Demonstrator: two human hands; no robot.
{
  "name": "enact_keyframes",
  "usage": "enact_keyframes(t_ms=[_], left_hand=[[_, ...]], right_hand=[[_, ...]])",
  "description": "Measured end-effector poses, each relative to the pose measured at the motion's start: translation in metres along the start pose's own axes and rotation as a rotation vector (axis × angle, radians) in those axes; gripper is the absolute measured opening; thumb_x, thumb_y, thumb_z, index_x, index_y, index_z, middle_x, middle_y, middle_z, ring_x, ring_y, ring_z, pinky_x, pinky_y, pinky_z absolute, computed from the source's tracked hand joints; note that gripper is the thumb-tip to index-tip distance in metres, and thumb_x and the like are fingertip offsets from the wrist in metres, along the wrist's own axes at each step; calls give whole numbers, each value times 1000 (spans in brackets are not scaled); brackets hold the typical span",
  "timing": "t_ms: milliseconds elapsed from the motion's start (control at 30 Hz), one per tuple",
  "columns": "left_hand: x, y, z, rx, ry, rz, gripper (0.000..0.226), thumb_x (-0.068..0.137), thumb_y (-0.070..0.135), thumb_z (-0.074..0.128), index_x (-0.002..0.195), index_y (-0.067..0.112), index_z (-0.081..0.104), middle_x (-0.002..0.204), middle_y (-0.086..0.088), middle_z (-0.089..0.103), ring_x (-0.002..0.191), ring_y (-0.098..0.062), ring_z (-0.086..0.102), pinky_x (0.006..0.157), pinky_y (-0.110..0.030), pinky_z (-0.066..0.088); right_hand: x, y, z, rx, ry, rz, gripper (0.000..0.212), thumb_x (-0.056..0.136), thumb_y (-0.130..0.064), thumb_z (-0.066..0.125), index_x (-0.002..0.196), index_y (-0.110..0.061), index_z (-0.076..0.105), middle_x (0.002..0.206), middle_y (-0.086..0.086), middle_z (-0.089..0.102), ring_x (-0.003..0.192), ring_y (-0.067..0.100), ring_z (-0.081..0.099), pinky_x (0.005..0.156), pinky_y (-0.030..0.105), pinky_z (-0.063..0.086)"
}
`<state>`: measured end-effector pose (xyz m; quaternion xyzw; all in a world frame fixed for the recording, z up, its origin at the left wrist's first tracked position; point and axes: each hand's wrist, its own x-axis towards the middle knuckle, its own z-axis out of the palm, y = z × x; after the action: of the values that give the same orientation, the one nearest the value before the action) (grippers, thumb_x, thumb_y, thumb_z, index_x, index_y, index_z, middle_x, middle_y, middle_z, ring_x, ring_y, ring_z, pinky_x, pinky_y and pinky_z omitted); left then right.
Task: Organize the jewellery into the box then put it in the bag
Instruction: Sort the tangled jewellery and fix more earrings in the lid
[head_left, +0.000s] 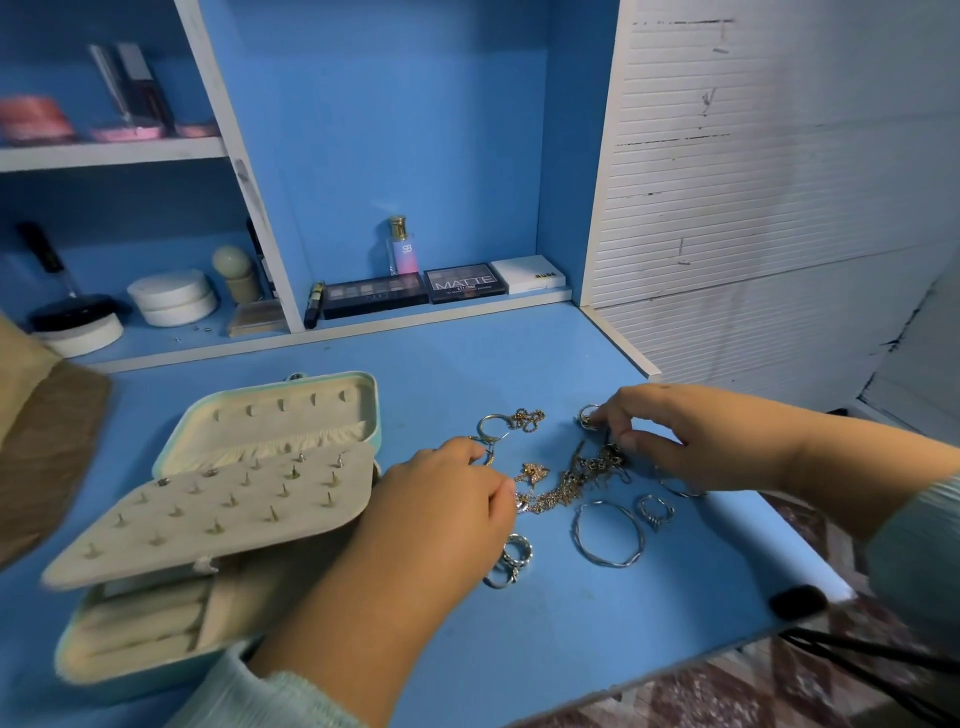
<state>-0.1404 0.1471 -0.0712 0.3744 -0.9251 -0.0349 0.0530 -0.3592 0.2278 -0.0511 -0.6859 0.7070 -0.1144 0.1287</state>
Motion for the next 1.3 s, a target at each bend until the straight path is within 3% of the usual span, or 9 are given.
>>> enact_keyframes(t_ms=[167,267,367,467,567,667,967,1167,1300], left_hand=[[12,12,-11,-1,23,49,36,100,39,28,119,30,58,127,12,45,112,-14,47,89,-26,41],[37,24,-14,-25,27,44,31,101,30,34,121,24,58,120,2,49,108,-22,50,86,-32,43],[62,32,-15,-13,4,-27,29,96,14,45,122,18,57,121,-5,49,109,-27,51,82,-32,41],[88,32,-10,-16,-60,-77,33,94,5,45,123,14,57,123,-9,50,111,-29,51,84,-34,42],[114,29,-1,10,-207,-121,35,92,4,48,123,15,59,126,-7,55,113,-28,53,86,-33,43],[128,26,5,13,-246,-153,29,93,11,51,120,17,62,124,-6,58,112,-28,54,79,-32,41],[126,31,7,52,-205,-138,23,86,7,54,101,17,68,102,-4,64,83,-24,55,65,-30,43],[111,40,-2,146,-130,-88,32,81,-4,45,105,6,63,112,-11,57,103,-28,57,76,-33,44],[102,42,-12,80,-97,-110,47,75,-10,40,118,-1,57,123,-16,51,111,-30,53,86,-37,47]], right_hand=[[2,-4,1,106,60,8,15,94,-21,46,86,-33,49,106,-10,62,79,-6,57,69,10,44],[12,-2,4,215,167,17,13,92,-16,50,87,-28,54,96,-10,64,94,12,60,86,27,48],[18,1,6,289,242,90,12,92,-18,50,85,-26,55,85,-5,64,77,15,58,72,22,48],[21,4,9,360,316,136,15,92,-17,51,80,-27,53,87,0,65,83,17,60,74,27,48],[21,5,11,399,351,151,21,92,-16,50,77,-30,50,85,-3,63,81,15,57,72,23,46],[20,6,12,397,331,151,21,92,-14,50,77,-29,49,83,-8,59,80,12,55,73,22,45],[16,5,12,343,313,133,11,94,-17,50,86,-25,52,82,-14,56,75,4,52,62,7,40],[10,3,8,351,317,146,11,94,-16,49,87,-24,52,77,-15,54,65,-3,49,60,4,39],[4,-2,4,371,335,157,12,93,-14,49,86,-22,53,77,-14,54,62,-7,49,58,5,39]])
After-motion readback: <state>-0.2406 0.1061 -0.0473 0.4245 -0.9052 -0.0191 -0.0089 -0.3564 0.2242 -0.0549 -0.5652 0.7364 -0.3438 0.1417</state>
